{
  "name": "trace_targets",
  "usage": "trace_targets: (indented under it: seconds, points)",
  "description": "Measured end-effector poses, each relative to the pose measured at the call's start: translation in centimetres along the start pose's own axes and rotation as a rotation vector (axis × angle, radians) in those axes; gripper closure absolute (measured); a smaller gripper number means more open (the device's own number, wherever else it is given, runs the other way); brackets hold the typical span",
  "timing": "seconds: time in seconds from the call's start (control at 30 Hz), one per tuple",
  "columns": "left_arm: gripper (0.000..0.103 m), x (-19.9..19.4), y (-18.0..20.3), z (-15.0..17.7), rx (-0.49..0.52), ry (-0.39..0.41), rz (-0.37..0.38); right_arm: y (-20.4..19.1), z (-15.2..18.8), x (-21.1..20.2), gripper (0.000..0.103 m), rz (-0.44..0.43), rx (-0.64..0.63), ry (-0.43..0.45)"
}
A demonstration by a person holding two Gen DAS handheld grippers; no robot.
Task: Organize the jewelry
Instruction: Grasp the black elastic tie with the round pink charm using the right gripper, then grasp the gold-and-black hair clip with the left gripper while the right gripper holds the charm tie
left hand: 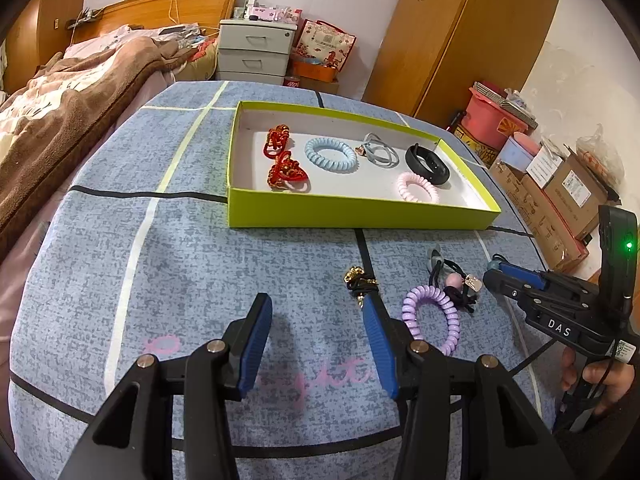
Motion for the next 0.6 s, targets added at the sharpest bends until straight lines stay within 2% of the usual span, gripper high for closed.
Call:
trace_targets:
  seconds: [0.17, 0.27, 0.6]
  points:
    - [0.054, 0.2, -0.2, 0.1, -0.004, -0.009, -0.006, -0.1, 0.1, 0.0, 0.075, 0.013, -0.017, 0.006]
    - [0.053, 0.2, -0.1, 0.1, -0.002, -0.01, -0.006, 0.1, 0.1, -0.2, 0.083, 0.015, -0.014, 0.009]
    - [0.053, 0.6, 0.4, -0.1, 0.034, -0.021, -0.023, 0.5, -0.4, -1.4, 0.084, -0.036, 0.029, 0.056]
Point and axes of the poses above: each gripper's, at about its wrist camera, not at the fingertips, and x roughly the way its jaws point, y to its right, z to its underside, the point moved 10 cm from there along x, roughly the way its jaws point, and after that the axes turned 11 degrees about x, right-handed, at the moved point
